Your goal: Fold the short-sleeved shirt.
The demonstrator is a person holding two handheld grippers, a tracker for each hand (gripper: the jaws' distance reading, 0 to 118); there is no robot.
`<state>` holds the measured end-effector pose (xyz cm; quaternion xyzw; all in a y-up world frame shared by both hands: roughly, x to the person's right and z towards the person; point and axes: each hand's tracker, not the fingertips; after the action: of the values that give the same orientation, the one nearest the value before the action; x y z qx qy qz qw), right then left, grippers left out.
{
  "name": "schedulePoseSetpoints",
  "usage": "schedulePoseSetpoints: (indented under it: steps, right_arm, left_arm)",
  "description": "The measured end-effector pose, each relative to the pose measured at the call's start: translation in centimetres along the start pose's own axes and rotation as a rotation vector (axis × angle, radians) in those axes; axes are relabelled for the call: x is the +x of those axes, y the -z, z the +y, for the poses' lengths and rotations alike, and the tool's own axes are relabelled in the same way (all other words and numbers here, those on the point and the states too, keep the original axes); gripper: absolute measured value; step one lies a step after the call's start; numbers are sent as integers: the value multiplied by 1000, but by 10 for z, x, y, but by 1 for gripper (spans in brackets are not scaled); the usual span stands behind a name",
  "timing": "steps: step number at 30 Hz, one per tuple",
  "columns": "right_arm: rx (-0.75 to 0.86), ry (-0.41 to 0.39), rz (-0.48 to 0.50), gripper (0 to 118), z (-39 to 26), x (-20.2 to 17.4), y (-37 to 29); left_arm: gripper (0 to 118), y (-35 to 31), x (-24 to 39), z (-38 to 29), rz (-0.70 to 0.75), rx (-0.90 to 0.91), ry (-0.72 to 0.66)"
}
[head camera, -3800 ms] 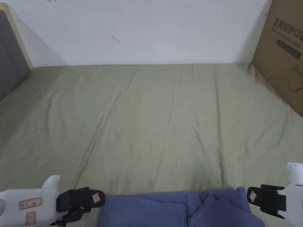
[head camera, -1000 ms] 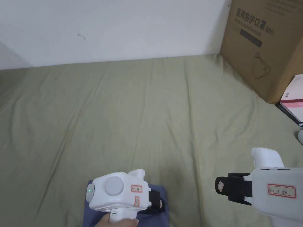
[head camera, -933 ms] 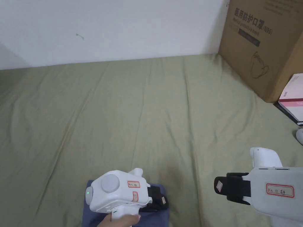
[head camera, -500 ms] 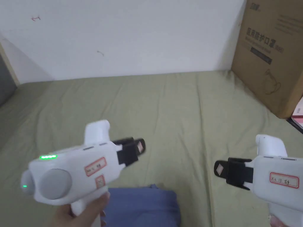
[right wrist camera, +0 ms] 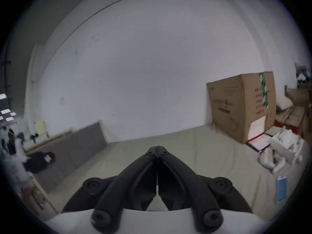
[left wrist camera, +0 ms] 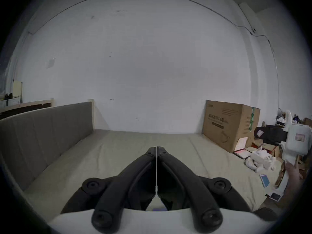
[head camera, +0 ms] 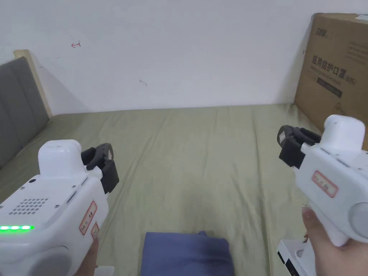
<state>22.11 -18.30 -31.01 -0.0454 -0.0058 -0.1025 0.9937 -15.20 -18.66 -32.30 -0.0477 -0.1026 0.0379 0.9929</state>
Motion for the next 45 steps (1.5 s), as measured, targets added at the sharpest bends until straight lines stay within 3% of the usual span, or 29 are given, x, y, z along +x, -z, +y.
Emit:
schedulePoseSetpoints:
  steps: [2,4,8,14,16,18,20,23,26,29,31,33,35,37,38,39,42,45]
  right_arm:
    - [-101,-23,-125,0,-16,4,7]
    - [-144,-9,-165,0,-23,8,3]
    - [-137,-121,-194,0,-26,5,-4]
    - [-112,-81,-174,0,-15,2,-7]
    - [-108,-66,-128,0,-17,-1,-4]
    - [-181,-29,-20,0,-26,-4,8]
    - [-401,37,109,0,-50,-8,38]
    - [-813,119,223,0,-111,-14,82]
    - [-965,145,287,0,-177,-20,88]
    - [-1134,120,289,0,-224,-22,93]
    - [-1165,166,322,0,-243,-12,92]
    - [-1117,295,363,0,-241,10,95]
    - [-1171,399,358,0,-243,28,97]
    - [-1180,418,365,0,-245,38,98]
    - [-1173,400,367,0,-246,41,98]
    - [-1172,392,373,0,-246,42,97]
    - [-1156,384,379,0,-249,39,94]
    - [-1152,411,372,0,-250,41,93]
  left_arm:
    - [0,-1,-4,-10,66,-57,-22]
    - [0,-8,-11,-16,58,-55,-99]
    - [0,-8,-16,-16,79,-33,-85]
    - [0,-3,-15,-19,98,-57,-104]
    - [0,-1,-15,-21,87,-79,-102]
    - [0,2,-16,-24,71,-112,-92]
    - [0,7,-19,-28,65,-149,-84]
    - [0,12,-25,-35,40,-199,-95]
    - [0,21,-35,-43,3,-273,-110]
    - [0,34,-52,-59,-60,-369,-162]
    - [0,48,-69,-77,-125,-465,-246]
    - [0,61,-88,-98,-230,-551,-375]
    - [3,75,-109,-127,-391,-634,-554]
    - [28,85,-124,-152,-431,-706,-668]
    - [46,91,-130,-166,-443,-742,-711]
    - [72,97,-133,-176,-450,-779,-723]
    - [116,119,-139,-210,-521,-852,-734]
    - [118,139,-136,-245,-633,-895,-885]
